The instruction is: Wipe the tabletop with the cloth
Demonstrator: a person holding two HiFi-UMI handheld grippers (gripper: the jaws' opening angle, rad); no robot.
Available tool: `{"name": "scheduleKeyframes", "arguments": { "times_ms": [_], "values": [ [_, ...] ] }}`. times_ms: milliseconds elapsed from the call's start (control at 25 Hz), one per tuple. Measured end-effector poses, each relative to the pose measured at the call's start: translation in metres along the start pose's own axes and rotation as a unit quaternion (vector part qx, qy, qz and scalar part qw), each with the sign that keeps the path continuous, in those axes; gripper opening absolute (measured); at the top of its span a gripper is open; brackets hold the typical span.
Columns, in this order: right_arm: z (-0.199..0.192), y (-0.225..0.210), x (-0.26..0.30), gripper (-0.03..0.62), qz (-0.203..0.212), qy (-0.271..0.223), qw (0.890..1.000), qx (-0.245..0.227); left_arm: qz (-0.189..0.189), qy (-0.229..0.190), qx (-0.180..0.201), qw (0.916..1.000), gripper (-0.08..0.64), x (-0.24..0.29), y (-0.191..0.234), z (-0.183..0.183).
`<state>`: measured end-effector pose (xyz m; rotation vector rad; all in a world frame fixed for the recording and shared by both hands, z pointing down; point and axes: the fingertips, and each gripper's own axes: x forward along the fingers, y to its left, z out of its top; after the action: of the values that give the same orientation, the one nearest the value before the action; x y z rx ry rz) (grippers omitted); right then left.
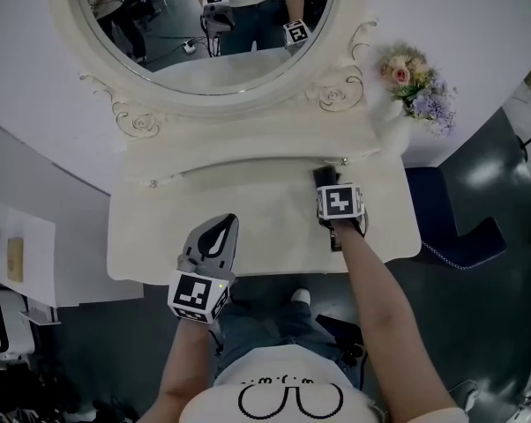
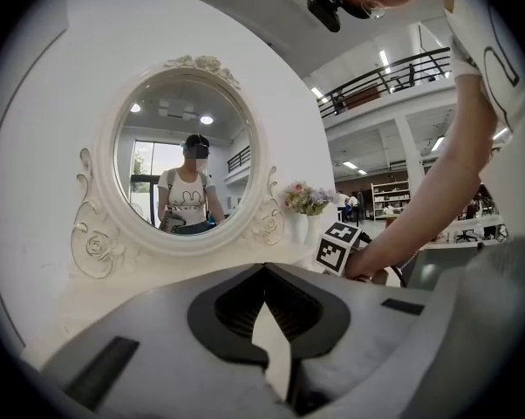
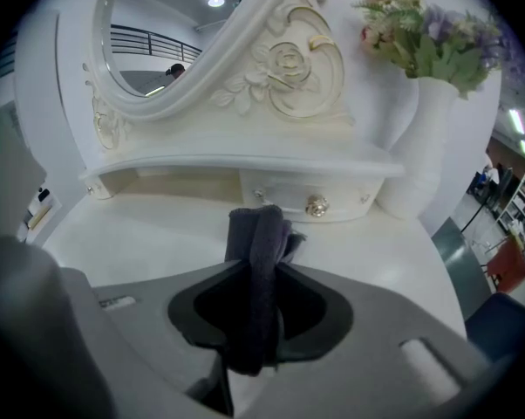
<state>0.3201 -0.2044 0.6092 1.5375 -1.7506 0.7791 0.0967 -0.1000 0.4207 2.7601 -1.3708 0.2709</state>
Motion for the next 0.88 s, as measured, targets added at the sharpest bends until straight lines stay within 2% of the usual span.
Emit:
{"name": "scheduleKeyframes", "arguments": {
  "times_ms": [360, 640, 880],
  "values": [
    [-0.01, -0.089, -0.01, 0.094, -0.052, 0.006, 0.998, 0.017, -0.008, 0.008, 0.003, 0.9999, 0.002, 0.015, -0.016, -0.003],
    [-0.02, -0.16, -0.021, 0.092, -0.098, 0.008, 0.993, 0.062, -0.007, 0.015, 0.004, 0.9999, 0.002, 0.022, -0.015, -0.005],
    [-0.041, -0.218, -0.037, 0.092, -0.141, 0.014, 0.983, 0.114, -0.013, 0.019, 0.004, 0.9997, 0.002, 0.024, -0.013, -0.008]
  ]
}}
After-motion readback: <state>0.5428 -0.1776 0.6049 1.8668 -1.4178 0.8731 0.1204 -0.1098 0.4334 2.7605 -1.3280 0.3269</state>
